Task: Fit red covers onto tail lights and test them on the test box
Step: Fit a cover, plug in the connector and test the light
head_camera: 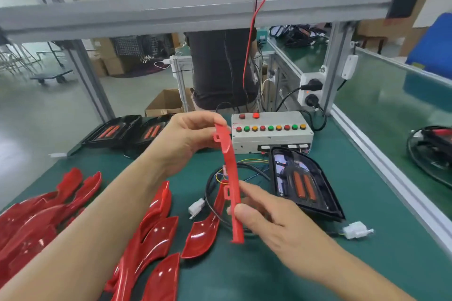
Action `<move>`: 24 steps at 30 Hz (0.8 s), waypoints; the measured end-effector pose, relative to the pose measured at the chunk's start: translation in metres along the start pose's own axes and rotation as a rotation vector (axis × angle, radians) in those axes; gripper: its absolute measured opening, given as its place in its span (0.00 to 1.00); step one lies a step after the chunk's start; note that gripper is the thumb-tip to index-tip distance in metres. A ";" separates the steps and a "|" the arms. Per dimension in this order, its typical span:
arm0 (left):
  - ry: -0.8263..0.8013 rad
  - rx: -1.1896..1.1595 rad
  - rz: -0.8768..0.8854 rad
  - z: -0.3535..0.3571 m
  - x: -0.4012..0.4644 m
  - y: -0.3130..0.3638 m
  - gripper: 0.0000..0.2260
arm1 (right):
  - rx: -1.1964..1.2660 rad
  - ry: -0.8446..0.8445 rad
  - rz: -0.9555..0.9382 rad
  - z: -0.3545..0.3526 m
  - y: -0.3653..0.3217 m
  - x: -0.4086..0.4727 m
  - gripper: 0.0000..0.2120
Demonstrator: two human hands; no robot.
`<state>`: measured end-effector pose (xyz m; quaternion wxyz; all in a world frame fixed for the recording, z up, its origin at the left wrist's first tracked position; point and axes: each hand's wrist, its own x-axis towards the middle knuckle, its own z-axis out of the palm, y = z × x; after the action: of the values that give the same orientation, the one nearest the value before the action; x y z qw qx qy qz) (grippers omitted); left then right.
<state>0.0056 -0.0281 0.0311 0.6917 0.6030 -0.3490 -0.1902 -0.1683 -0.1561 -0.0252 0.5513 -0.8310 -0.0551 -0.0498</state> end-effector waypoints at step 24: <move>0.307 0.160 -0.626 0.093 0.068 -0.088 0.10 | -0.790 0.400 0.404 -0.087 0.045 -0.017 0.09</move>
<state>-0.0004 -0.1573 -0.0346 0.5949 0.7544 -0.0529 -0.2723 -0.1807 -0.2545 -0.0343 0.1922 -0.9450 0.2374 -0.1173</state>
